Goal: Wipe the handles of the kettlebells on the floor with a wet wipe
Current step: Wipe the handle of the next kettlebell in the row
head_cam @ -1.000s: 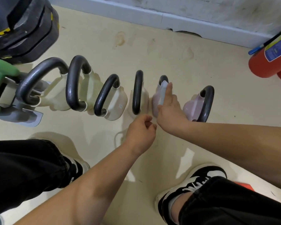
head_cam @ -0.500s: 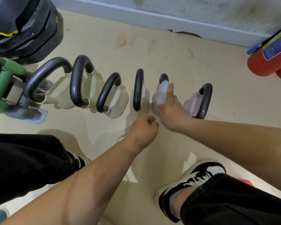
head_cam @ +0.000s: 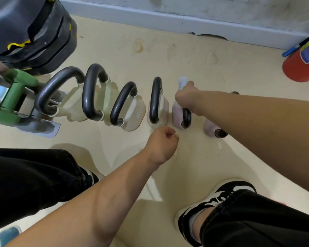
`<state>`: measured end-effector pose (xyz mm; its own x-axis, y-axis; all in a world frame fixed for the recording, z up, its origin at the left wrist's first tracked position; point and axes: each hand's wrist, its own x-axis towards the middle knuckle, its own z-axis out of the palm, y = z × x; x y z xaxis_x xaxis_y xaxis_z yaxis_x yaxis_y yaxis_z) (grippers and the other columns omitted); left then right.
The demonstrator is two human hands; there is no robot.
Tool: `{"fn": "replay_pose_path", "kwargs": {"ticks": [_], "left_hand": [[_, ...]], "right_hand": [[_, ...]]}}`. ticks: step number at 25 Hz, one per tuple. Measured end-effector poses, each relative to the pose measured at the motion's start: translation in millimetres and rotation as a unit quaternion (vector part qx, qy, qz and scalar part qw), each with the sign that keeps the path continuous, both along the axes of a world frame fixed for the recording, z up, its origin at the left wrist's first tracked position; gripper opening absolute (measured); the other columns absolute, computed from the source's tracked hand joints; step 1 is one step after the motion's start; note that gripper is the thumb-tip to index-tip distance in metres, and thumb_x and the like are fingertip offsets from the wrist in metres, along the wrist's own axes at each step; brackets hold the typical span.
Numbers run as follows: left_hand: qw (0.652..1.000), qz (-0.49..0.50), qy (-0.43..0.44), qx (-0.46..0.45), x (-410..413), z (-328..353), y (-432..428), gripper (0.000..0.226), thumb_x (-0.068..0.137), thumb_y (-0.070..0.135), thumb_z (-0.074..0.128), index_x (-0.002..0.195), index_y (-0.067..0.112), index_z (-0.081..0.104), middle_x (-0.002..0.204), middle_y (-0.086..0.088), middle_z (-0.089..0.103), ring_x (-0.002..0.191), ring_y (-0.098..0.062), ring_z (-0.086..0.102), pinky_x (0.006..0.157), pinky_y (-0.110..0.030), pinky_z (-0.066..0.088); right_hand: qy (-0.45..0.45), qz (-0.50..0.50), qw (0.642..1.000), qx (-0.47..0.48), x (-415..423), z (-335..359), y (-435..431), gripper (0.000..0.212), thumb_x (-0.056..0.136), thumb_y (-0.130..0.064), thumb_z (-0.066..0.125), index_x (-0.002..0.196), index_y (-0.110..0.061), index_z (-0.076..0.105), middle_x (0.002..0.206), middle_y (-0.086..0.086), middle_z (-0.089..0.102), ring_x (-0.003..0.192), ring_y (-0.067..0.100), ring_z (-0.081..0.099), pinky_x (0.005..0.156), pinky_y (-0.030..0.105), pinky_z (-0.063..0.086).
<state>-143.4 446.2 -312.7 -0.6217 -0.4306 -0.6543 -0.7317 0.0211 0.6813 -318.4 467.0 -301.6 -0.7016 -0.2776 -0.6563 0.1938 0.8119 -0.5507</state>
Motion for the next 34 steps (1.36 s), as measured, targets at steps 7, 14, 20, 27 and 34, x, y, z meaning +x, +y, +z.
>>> {"fn": "replay_pose_path", "kwargs": {"ticks": [7, 14, 20, 27, 34], "left_hand": [[0.999, -0.022, 0.023, -0.024, -8.8, -2.1, -6.0, 0.020, 0.096, 0.017, 0.053, 0.108, 0.013, 0.069, 0.091, 0.001, 0.069, 0.079, -0.013, 0.062, 0.065, -0.021, 0.045], [0.997, 0.007, 0.065, -0.047, -28.4, 9.4, -14.0, 0.029, 0.097, 0.014, 0.052, 0.123, 0.017, 0.062, 0.100, 0.002, 0.070, 0.092, -0.018, 0.067, 0.078, -0.026, 0.054], [0.988, -0.026, 0.108, -0.109, -58.1, 25.0, -17.7, 0.027, 0.082, 0.008, 0.049, 0.104, 0.015, 0.063, 0.084, -0.007, 0.074, 0.080, -0.020, 0.072, 0.069, -0.036, 0.061], [0.934, -0.199, 0.093, -0.283, -110.5, 15.3, -3.4, 0.023, 0.101, 0.021, 0.041, 0.117, 0.016, 0.056, 0.113, -0.004, 0.060, 0.102, -0.028, 0.063, 0.072, -0.034, 0.051], [0.963, -0.151, -0.084, -0.206, -154.7, -9.7, -12.2, 0.037, 0.108, 0.037, 0.033, 0.107, 0.006, 0.053, 0.095, -0.007, 0.061, 0.072, -0.019, 0.056, 0.056, -0.030, 0.039]], "right_hand": [[0.066, -0.011, 0.993, 0.098, 62.3, -18.6, 18.2, 0.050, 0.097, -0.021, 0.052, 0.142, -0.015, 0.029, 0.125, 0.011, 0.054, 0.120, 0.033, 0.050, 0.099, 0.048, 0.047], [-0.088, -0.090, 0.992, -0.001, 29.0, -9.2, 3.2, 0.057, 0.101, -0.010, 0.040, 0.151, 0.006, 0.018, 0.150, 0.026, 0.038, 0.134, 0.042, 0.046, 0.105, 0.045, 0.043], [-0.188, -0.205, 0.954, -0.114, 33.1, 5.1, 0.2, 0.044, 0.093, -0.039, 0.021, 0.131, -0.026, 0.038, 0.108, 0.012, 0.068, 0.075, 0.029, 0.064, 0.076, 0.040, 0.051], [-0.280, 0.015, 0.958, -0.057, -39.4, 19.8, 42.2, 0.054, 0.100, -0.033, 0.025, 0.119, 0.002, 0.062, 0.117, 0.024, 0.070, 0.111, 0.042, 0.066, 0.105, 0.055, 0.047], [-0.059, 0.152, 0.981, 0.107, -63.1, 9.7, 47.4, 0.063, 0.103, -0.052, 0.025, 0.120, 0.000, 0.058, 0.105, 0.021, 0.071, 0.098, 0.037, 0.070, 0.093, 0.047, 0.056]]}}
